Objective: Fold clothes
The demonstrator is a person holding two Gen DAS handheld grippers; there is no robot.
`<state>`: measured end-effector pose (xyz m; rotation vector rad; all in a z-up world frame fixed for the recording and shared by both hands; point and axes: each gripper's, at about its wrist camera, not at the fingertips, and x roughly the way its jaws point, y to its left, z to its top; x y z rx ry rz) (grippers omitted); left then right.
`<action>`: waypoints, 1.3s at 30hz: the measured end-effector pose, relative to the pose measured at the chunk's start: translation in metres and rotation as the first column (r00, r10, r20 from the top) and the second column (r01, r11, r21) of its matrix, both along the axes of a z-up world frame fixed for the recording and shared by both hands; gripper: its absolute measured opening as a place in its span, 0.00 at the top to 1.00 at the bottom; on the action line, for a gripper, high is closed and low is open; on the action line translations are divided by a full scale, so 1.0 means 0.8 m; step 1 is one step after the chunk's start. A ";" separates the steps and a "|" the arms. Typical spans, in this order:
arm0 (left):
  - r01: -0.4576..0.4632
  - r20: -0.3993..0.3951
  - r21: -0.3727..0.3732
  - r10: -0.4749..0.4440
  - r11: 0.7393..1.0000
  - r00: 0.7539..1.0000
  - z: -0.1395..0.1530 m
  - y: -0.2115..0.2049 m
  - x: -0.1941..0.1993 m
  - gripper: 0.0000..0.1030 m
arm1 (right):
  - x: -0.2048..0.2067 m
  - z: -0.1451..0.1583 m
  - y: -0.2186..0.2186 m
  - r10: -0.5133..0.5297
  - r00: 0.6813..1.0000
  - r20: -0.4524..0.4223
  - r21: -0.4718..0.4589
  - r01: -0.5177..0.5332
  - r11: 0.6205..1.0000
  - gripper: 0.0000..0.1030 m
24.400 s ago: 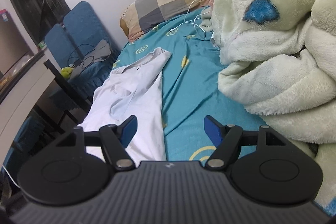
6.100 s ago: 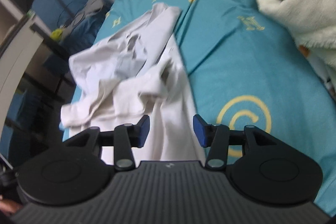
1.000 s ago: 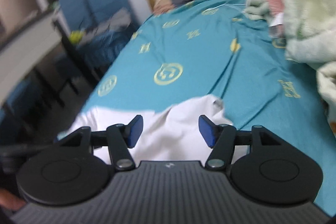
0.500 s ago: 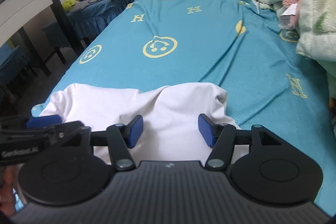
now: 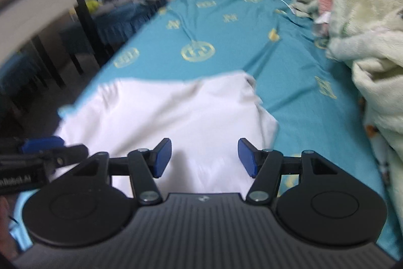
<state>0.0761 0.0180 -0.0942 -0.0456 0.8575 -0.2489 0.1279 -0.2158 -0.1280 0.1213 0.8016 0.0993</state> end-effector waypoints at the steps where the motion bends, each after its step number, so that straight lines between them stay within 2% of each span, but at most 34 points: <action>1: 0.001 -0.011 0.008 -0.001 1.000 1.000 -0.004 -0.001 0.002 0.40 | -0.002 -0.005 0.000 -0.006 1.000 -0.012 0.009 0.006 1.000 0.41; 4: -0.008 -0.034 0.003 0.008 1.000 0.999 -0.009 0.000 0.007 0.40 | 0.001 -0.017 -0.004 -0.026 0.999 -0.036 0.035 0.027 0.999 0.42; 8: -0.057 -0.074 -0.081 0.051 0.995 0.996 0.006 0.015 -0.003 0.39 | -0.005 -0.007 -0.020 -0.075 0.997 -0.011 0.112 0.076 0.991 0.41; 10: -0.092 -0.111 -0.161 0.074 0.983 0.991 0.013 0.024 -0.014 0.32 | -0.015 0.004 -0.032 -0.114 0.993 0.017 0.174 0.109 0.979 0.41; 13: -0.155 -0.183 -0.301 0.103 0.941 0.978 0.018 0.039 -0.034 0.22 | -0.032 0.020 -0.046 -0.166 0.984 0.061 0.267 0.145 0.953 0.41; 16: -0.243 -0.301 -0.435 0.114 0.867 0.947 -0.004 0.050 -0.044 0.19 | -0.048 0.036 -0.048 -0.188 0.972 0.140 0.298 0.140 0.944 0.41; 19: -0.350 -0.417 -0.544 0.115 0.762 0.901 -0.039 0.061 -0.036 0.20 | -0.057 0.046 -0.043 -0.184 0.963 0.196 0.296 0.121 0.948 0.41; 22: -0.460 -0.468 -0.574 0.190 0.677 0.863 -0.065 0.075 -0.026 0.20 | -0.063 0.049 -0.032 -0.160 0.960 0.230 0.272 0.095 0.958 0.41; 25: -0.558 -0.516 -0.610 0.252 0.563 0.818 -0.090 0.091 -0.014 0.24 | -0.068 0.053 -0.025 -0.143 0.958 0.248 0.264 0.075 0.962 0.41; 26: -0.575 -0.520 -0.613 0.272 0.542 0.810 -0.097 0.096 -0.009 0.26 | -0.069 0.054 -0.023 -0.142 0.958 0.247 0.278 0.070 0.958 0.41; 29: -0.602 -0.516 -0.613 0.318 0.511 0.796 -0.109 0.103 0.004 0.36 | -0.072 0.053 -0.025 -0.149 0.970 0.194 0.394 0.062 0.917 0.41; 30: -0.608 -0.516 -0.613 0.327 0.505 0.792 -0.110 0.104 0.006 0.42 | -0.071 0.049 -0.027 -0.153 0.974 0.167 0.442 0.065 0.895 0.41; 31: -0.610 -0.513 -0.608 0.335 0.509 0.790 -0.110 0.102 0.008 0.48 | -0.070 0.045 -0.029 -0.156 0.978 0.138 0.489 0.069 0.869 0.40; 32: -0.608 -0.507 -0.602 0.341 0.518 0.792 -0.109 0.101 0.009 0.50 | -0.070 0.039 -0.031 -0.156 0.982 0.105 0.534 0.077 0.842 0.39; 36: -0.567 -0.452 -0.604 0.345 0.560 0.823 -0.091 0.095 0.012 0.70 | -0.060 0.006 -0.034 -0.135 0.989 -0.057 0.674 0.138 0.726 0.39; 39: -0.535 -0.418 -0.630 0.336 0.563 0.844 -0.073 0.090 0.014 0.79 | -0.053 -0.019 -0.035 -0.087 0.983 -0.163 0.770 0.182 0.612 0.39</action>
